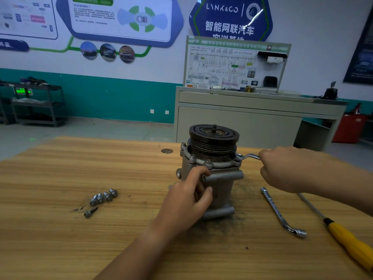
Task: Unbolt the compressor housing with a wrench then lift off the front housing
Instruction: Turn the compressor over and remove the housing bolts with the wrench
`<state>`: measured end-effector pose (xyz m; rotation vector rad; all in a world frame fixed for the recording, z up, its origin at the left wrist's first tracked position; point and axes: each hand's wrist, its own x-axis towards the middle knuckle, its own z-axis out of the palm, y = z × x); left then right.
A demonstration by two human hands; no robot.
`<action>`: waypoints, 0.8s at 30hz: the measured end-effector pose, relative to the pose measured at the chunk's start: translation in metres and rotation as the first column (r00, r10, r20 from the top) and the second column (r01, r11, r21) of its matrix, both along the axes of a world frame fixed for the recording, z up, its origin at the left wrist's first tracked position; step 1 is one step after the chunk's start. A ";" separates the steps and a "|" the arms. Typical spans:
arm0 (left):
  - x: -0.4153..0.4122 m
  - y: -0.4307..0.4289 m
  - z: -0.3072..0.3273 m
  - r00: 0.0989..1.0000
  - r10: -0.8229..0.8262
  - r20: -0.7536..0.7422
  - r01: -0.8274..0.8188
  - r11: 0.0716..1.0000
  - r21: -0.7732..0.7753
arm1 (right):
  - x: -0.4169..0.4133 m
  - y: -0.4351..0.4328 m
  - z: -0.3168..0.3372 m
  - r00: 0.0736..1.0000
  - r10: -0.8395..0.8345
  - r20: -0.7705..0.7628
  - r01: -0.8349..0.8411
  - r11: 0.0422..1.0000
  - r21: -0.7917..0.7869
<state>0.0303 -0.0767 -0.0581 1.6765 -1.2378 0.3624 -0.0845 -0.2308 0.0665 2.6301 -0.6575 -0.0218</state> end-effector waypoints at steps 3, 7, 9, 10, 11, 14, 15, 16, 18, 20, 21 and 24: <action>-0.001 0.000 0.001 1.000 0.006 -0.008 -0.006 1.000 0.007 | 0.005 0.008 0.003 0.999 -0.026 -0.022 0.025 0.998 -0.051; -0.002 -0.001 0.003 1.000 0.007 0.002 -0.007 1.000 0.021 | 0.009 0.011 0.005 0.999 -0.016 -0.032 0.015 1.000 -0.025; -0.002 0.000 0.003 1.000 0.003 0.009 -0.003 1.000 0.010 | 0.006 0.005 0.005 1.000 -0.008 -0.025 0.009 1.000 0.030; -0.002 0.000 0.003 1.000 0.000 0.014 0.000 1.000 0.007 | 0.004 0.001 0.003 1.000 0.004 -0.015 -0.003 0.999 0.036; -0.003 0.000 0.003 1.000 -0.003 0.017 0.003 1.000 0.007 | 0.002 -0.003 0.002 1.000 0.019 -0.006 -0.019 1.000 0.020; -0.002 0.000 0.003 1.000 -0.018 0.010 0.018 1.000 0.016 | -0.001 -0.019 -0.001 0.995 0.100 -0.001 -0.099 0.987 -0.125; -0.002 0.000 0.002 1.000 -0.015 0.012 0.014 1.000 0.014 | 0.002 -0.024 0.000 0.993 0.118 -0.013 -0.118 0.975 -0.188; -0.002 0.000 0.002 1.000 -0.003 0.020 0.003 1.000 0.010 | 0.007 -0.030 0.003 0.991 0.130 -0.034 -0.134 0.960 -0.244; -0.003 -0.001 0.001 0.999 0.036 0.035 -0.036 0.999 -0.002 | 0.019 -0.043 0.009 0.984 0.174 -0.044 -0.179 0.938 -0.295; -0.006 -0.002 0.001 0.997 0.066 0.045 -0.066 0.998 -0.008 | 0.034 -0.054 0.008 0.972 0.233 -0.030 -0.229 0.915 -0.333; -0.006 -0.002 0.001 0.996 0.070 0.047 -0.070 0.998 -0.005 | 0.041 -0.056 0.005 0.964 0.264 -0.016 -0.253 0.905 -0.343; -0.007 -0.001 0.001 0.997 0.070 0.038 -0.070 0.998 -0.005 | 0.057 -0.055 -0.012 0.938 0.335 0.087 -0.293 0.903 -0.314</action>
